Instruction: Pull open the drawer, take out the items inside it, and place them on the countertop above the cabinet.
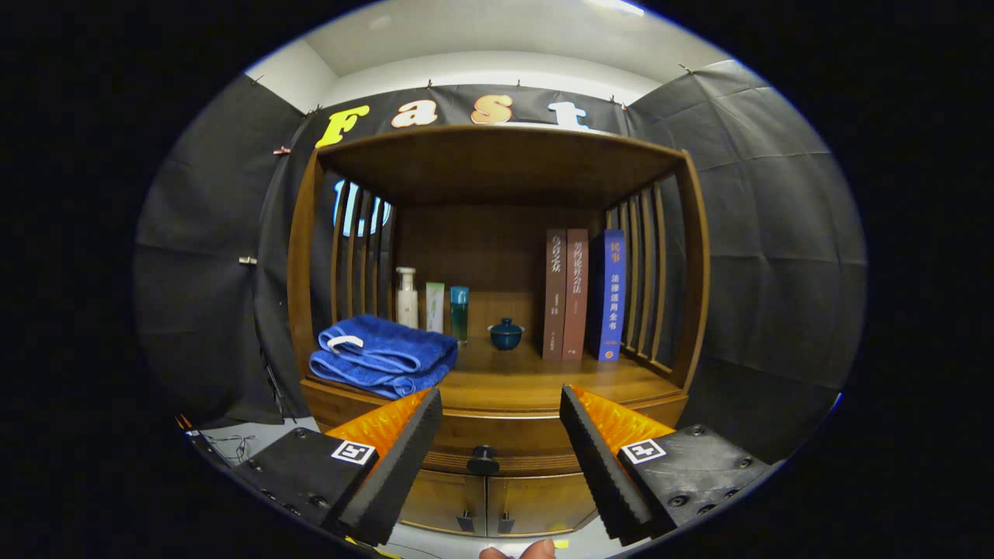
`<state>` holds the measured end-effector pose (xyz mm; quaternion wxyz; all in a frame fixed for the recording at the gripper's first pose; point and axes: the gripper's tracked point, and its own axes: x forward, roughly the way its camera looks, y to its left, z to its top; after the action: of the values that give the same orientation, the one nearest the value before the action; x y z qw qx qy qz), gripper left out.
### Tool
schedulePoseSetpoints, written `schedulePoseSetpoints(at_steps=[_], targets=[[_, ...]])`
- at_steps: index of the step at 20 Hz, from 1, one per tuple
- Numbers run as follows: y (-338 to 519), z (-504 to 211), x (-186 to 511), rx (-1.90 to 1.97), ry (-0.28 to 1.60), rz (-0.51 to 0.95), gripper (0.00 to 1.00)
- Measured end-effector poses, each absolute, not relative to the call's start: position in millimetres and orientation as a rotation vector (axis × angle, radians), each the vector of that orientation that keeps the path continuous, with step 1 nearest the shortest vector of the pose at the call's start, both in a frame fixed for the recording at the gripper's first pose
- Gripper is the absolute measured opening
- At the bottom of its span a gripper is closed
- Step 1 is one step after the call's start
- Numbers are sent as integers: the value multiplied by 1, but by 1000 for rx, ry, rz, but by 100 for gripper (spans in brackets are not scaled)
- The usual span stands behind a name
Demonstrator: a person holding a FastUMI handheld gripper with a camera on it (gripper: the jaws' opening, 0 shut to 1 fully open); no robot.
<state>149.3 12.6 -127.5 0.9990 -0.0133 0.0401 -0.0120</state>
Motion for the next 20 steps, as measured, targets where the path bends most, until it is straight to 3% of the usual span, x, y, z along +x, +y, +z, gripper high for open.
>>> schedulePoseSetpoints(at_steps=[14,20], targets=[[20,-260,194,-35,260,-41,97],[26,-280,200,-11,287,-36,60]])
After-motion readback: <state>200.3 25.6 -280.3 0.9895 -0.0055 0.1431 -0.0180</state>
